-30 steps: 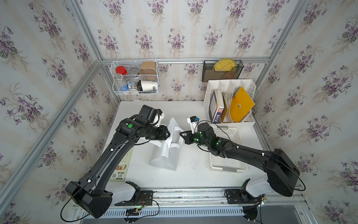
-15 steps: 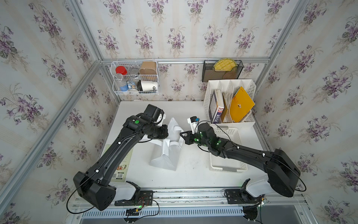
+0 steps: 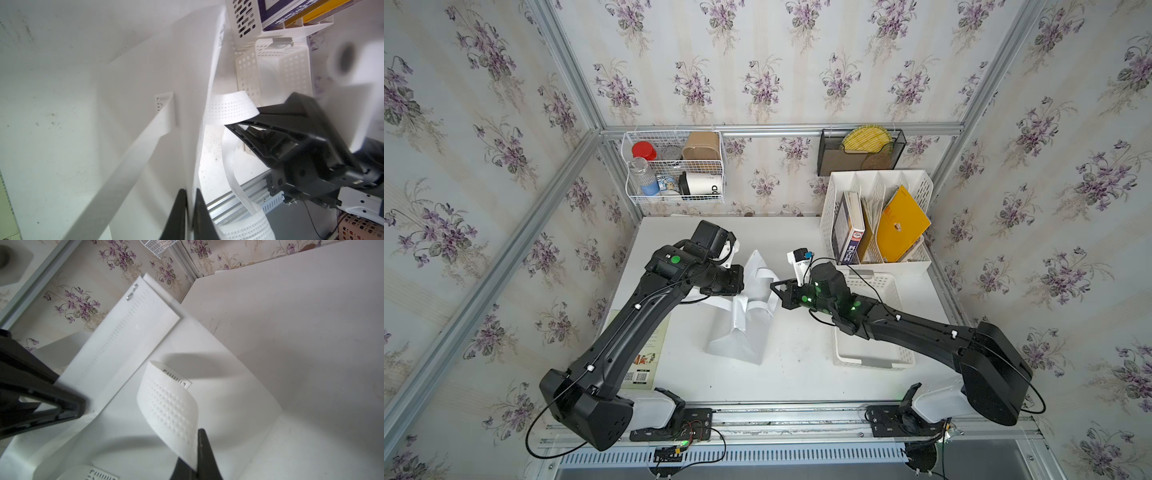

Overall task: Place the ice pack in the delivery bag
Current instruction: Seal the delivery bag at the center of the board.

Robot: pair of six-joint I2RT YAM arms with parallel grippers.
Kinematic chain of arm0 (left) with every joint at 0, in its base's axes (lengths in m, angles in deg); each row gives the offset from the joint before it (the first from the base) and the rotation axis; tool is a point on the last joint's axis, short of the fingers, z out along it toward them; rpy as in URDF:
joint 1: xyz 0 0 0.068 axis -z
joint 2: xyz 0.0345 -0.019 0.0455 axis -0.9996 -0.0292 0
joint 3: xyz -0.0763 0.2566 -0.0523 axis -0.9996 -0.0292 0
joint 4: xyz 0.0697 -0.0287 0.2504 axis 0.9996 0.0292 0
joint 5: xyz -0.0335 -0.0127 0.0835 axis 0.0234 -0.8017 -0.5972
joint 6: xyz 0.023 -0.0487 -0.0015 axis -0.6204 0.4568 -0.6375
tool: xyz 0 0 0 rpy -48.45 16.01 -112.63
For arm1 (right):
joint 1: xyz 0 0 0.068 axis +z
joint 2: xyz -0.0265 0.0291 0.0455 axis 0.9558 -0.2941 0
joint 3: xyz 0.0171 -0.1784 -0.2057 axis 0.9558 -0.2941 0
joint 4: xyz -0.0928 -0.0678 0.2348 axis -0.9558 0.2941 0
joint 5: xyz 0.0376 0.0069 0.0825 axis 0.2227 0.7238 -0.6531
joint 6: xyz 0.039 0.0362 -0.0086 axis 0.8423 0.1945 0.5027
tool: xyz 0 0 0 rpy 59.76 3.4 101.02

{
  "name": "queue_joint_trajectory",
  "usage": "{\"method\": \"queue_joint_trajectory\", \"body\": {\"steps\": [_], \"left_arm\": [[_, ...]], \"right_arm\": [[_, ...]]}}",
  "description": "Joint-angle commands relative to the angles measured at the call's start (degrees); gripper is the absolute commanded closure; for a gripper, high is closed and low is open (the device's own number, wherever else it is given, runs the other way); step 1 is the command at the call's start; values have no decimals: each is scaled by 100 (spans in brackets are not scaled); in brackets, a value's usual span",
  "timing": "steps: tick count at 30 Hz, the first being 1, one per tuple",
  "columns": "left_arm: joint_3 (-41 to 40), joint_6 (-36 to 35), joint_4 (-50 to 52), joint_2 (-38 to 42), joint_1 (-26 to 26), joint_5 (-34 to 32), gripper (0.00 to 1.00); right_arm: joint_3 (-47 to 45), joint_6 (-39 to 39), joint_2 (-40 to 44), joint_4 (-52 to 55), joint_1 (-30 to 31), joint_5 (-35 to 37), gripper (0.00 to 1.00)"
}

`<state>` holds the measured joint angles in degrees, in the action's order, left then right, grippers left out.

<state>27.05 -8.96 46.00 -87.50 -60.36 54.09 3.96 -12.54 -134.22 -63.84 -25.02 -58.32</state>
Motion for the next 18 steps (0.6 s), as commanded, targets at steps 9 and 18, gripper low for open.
{"method": "queue_joint_trajectory", "body": {"steps": [9, 18], "left_arm": [[-107, 224, 119, 467, 146, 348, 47], [-216, 281, 501, 441, 604, -398, 49]], "right_arm": [[-86, 59, 123, -39, 3, 40, 100], [-122, 80, 192, -47, 2, 43, 100]]}}
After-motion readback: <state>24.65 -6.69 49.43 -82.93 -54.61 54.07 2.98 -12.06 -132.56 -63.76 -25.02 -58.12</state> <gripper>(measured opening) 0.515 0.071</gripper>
